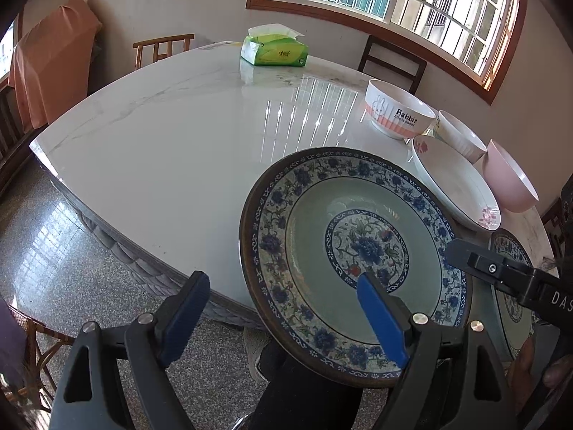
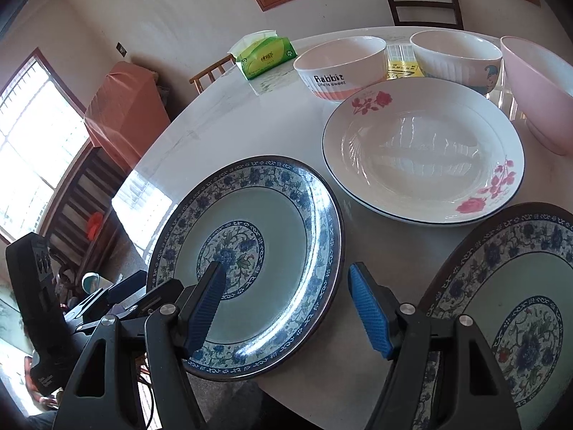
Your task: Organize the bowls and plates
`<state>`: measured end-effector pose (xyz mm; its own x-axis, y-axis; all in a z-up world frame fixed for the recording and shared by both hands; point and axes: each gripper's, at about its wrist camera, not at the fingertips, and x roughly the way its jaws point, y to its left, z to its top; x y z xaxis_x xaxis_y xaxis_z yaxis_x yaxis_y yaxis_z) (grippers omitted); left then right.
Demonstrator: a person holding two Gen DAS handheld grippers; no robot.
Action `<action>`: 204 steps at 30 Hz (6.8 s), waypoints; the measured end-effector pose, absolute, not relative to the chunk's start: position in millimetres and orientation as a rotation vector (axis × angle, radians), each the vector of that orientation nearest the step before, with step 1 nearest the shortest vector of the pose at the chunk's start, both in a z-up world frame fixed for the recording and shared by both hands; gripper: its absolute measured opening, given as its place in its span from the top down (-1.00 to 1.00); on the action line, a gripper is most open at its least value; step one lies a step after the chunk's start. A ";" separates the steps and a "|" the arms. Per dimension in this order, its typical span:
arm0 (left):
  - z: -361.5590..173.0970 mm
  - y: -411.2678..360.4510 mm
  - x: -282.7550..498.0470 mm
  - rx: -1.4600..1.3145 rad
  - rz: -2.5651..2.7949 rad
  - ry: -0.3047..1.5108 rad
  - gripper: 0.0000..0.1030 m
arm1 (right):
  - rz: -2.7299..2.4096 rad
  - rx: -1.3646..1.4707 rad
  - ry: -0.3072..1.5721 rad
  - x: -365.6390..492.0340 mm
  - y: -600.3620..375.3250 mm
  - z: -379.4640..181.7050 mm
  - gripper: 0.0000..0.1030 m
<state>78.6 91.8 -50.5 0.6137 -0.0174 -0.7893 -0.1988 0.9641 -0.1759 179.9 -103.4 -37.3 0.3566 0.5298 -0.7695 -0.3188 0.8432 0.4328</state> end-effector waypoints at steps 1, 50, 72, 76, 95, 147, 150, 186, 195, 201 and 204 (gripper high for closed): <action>-50.8 91.3 79.4 -0.254 0.106 0.908 -0.67 | 0.552 0.217 1.082 180.1 -101.9 -39.0 -0.23; -50.8 156.4 95.9 -0.404 0.235 0.868 -0.12 | 0.513 0.160 1.022 186.7 -61.1 -40.0 0.40; -28.7 -25.3 88.0 -0.311 -0.409 0.945 -0.15 | 0.168 0.440 0.878 62.6 -345.4 -18.4 -0.26; -40.1 -48.7 102.9 -0.322 -0.431 1.016 -0.15 | 0.211 0.484 0.891 68.5 -353.6 -34.0 -0.26; -58.7 -94.8 125.8 -0.342 -0.450 1.121 0.27 | 0.375 0.543 0.923 104.0 -354.5 -61.1 0.50; -36.5 0.7 70.2 -0.359 -0.204 0.915 0.59 | 0.491 0.469 0.902 70.3 -262.7 -48.2 0.70; -35.0 9.7 68.5 -0.375 -0.187 0.908 0.59 | 0.506 0.458 0.897 73.4 -254.5 -45.7 0.70; -38.0 119.7 82.8 -0.512 0.028 0.851 0.58 | 0.662 0.265 0.893 133.2 -148.8 -31.3 0.69; -42.9 142.7 95.8 -0.544 0.062 0.846 0.58 | 0.665 0.196 0.872 153.0 -122.4 -26.2 0.69; -44.5 155.8 105.1 -0.560 0.085 0.837 0.58 | 0.668 0.181 0.869 168.9 -107.5 -29.4 0.68; -45.6 162.3 110.0 -0.570 0.092 0.833 0.58 | 0.666 0.158 0.863 173.0 -100.4 -32.0 0.66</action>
<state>110.0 162.3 -45.6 0.6776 -0.1413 -0.7218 -0.2946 0.8470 -0.4424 173.0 -100.4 -32.0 0.4632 0.6008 -0.6515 -0.4777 0.7884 0.3875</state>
